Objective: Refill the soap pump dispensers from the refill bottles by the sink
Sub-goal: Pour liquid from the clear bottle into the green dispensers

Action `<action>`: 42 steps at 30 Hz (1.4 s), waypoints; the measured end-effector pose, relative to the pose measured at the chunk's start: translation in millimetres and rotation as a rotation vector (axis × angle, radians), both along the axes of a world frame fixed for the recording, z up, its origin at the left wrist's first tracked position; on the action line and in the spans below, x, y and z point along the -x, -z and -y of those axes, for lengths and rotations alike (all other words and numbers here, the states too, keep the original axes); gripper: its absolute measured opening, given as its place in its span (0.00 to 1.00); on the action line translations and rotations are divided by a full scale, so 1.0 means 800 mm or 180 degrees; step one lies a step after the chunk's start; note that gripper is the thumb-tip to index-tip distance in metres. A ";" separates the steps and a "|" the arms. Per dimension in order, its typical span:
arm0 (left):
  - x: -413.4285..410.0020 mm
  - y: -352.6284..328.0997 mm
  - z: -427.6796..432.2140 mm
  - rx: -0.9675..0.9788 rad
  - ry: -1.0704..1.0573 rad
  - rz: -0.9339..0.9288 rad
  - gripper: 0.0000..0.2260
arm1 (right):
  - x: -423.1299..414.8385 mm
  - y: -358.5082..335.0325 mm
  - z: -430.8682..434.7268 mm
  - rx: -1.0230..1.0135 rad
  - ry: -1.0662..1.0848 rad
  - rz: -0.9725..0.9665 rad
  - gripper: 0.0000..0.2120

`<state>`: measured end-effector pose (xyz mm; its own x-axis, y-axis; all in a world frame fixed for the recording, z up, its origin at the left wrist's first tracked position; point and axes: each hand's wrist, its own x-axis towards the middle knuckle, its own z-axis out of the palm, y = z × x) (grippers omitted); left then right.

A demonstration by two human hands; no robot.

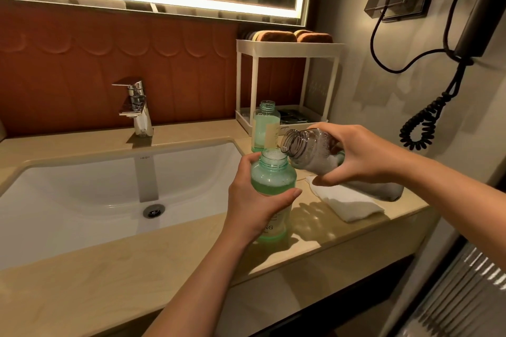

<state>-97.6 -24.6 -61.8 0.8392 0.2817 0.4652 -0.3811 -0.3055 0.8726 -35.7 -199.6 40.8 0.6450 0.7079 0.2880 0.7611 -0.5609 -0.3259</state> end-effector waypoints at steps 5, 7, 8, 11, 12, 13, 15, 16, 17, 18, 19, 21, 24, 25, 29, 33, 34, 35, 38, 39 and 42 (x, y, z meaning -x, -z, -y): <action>0.000 0.000 0.000 0.0023 0.0015 -0.0016 0.32 | -0.008 0.017 0.005 -0.0401 0.0016 -0.0274 0.31; 0.001 0.000 -0.001 0.0008 0.0037 -0.0022 0.31 | -0.010 0.019 0.009 -0.0641 0.0047 -0.0420 0.30; 0.001 0.000 -0.001 -0.0009 0.0039 -0.0021 0.31 | -0.010 0.019 0.010 -0.0800 0.0064 -0.0481 0.29; 0.002 -0.002 -0.001 -0.0031 0.0041 -0.0017 0.30 | -0.007 0.020 0.010 -0.1428 0.0091 -0.0687 0.26; 0.003 -0.003 -0.001 -0.0037 0.0047 -0.0022 0.30 | -0.006 0.022 0.009 -0.1617 0.0133 -0.0736 0.26; 0.003 -0.003 -0.001 -0.0048 0.0063 -0.0040 0.30 | -0.005 0.025 0.008 -0.1788 0.0180 -0.0766 0.26; 0.004 -0.005 -0.003 -0.0115 0.0124 -0.0118 0.33 | -0.006 0.034 0.007 -0.2122 0.0286 -0.0820 0.26; 0.005 -0.006 -0.006 -0.0170 0.0172 -0.0162 0.33 | -0.006 0.038 0.006 -0.2290 0.0348 -0.0854 0.25; 0.005 -0.007 -0.009 -0.0235 0.0224 -0.0204 0.33 | -0.007 0.043 0.005 -0.2468 0.0406 -0.0896 0.25; 0.005 -0.008 -0.011 -0.0299 0.0279 -0.0231 0.33 | -0.007 0.047 0.004 -0.2658 0.0434 -0.0937 0.24; 0.005 -0.009 -0.014 -0.0354 0.0317 -0.0241 0.33 | -0.008 0.052 0.002 -0.2818 0.0452 -0.0966 0.24; 0.004 -0.009 -0.016 -0.0424 0.0328 -0.0217 0.32 | -0.009 0.061 -0.002 -0.3014 0.0493 -0.0991 0.23; 0.000 -0.008 -0.014 -0.0444 0.0225 -0.0115 0.32 | -0.012 0.074 -0.009 -0.3211 0.0557 -0.0995 0.22; -0.002 -0.008 -0.013 -0.0437 0.0190 -0.0091 0.32 | -0.014 0.077 -0.011 -0.3276 0.0577 -0.0996 0.22; -0.011 -0.008 -0.016 -0.0405 0.0099 -0.0057 0.31 | -0.021 0.080 -0.019 -0.3382 0.0590 -0.1037 0.22; -0.027 -0.010 -0.031 -0.0317 -0.0046 -0.0076 0.31 | -0.028 0.081 -0.023 -0.3386 0.0612 -0.1028 0.22; -0.034 -0.014 -0.035 -0.0278 -0.0096 -0.0079 0.31 | -0.030 0.081 -0.025 -0.3371 0.0620 -0.1037 0.23; -0.040 -0.018 -0.041 -0.0251 -0.0141 -0.0088 0.31 | -0.031 0.081 -0.026 -0.3362 0.0633 -0.1060 0.25; -0.069 -0.033 -0.058 -0.0216 -0.0226 -0.0092 0.28 | -0.036 0.076 -0.029 -0.3381 0.0646 -0.1083 0.32; -0.078 -0.038 -0.063 -0.0210 -0.0246 -0.0080 0.27 | -0.036 0.073 -0.029 -0.3406 0.0641 -0.1082 0.32; -0.114 -0.048 -0.078 -0.0245 -0.0378 -0.0014 0.27 | -0.048 0.059 -0.030 -0.3518 0.0513 -0.1082 0.33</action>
<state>-6.5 38.1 -23.8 0.8042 0.3429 0.4855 -0.3343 -0.4144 0.8465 2.4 -175.3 -6.3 0.8670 0.0826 0.4914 0.4865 0.0735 -0.8706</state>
